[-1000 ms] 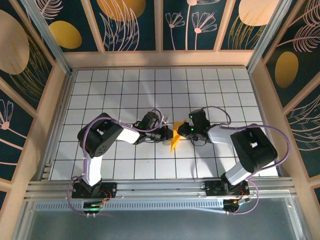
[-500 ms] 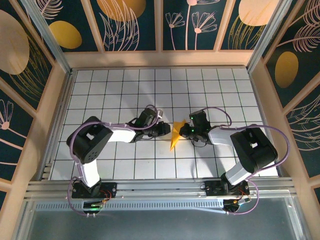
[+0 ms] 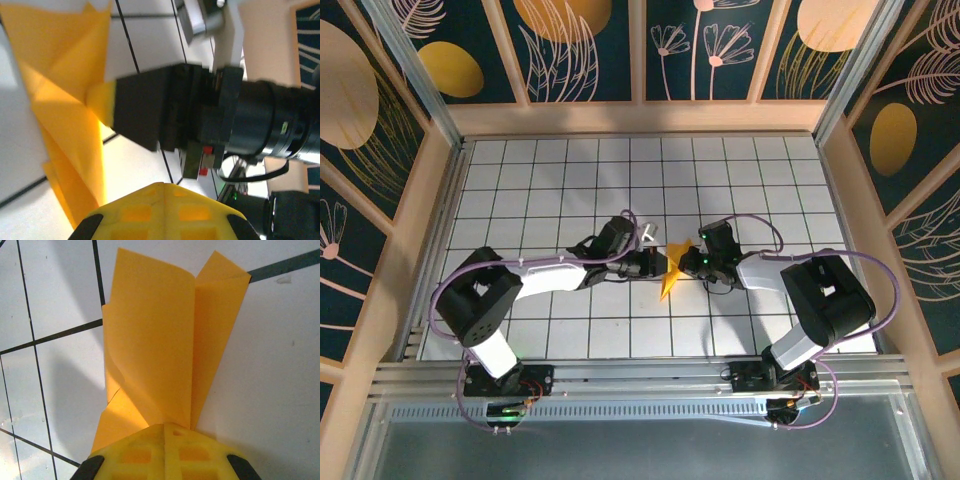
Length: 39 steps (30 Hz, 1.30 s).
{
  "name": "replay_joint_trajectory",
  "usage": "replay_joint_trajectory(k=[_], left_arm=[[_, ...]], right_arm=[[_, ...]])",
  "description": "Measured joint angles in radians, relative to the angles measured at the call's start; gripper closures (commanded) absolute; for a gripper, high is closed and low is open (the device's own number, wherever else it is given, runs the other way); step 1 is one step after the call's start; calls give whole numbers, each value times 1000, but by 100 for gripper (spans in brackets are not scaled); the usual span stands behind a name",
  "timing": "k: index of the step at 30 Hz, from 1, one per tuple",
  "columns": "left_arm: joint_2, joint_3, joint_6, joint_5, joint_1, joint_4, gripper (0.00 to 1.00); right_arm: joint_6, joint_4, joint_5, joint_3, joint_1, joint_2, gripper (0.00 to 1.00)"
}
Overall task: Fold a paper plane with a square sheet of paper (fold left side to right side)
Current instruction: Fold the wing for the fifth time at the center of the table.
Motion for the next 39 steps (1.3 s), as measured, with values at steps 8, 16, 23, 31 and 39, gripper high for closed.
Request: replay_joint_trajectory(k=[8, 16, 23, 31, 39], left_arm=[[87, 32, 3, 22, -15, -45, 99], [121, 37, 10, 25, -28, -62, 100], [145, 37, 17, 25, -34, -65, 99], [160, 35, 17, 24, -37, -64, 99], [175, 25, 17, 17, -40, -59, 99]], right_arm=[[-3, 0, 0, 0, 0, 0, 100], [-3, 0, 0, 0, 0, 0, 100], [-3, -1, 1, 0, 0, 0, 100], [-4, -2, 1, 1, 0, 0, 100], [-10, -5, 1, 3, 0, 0, 100]])
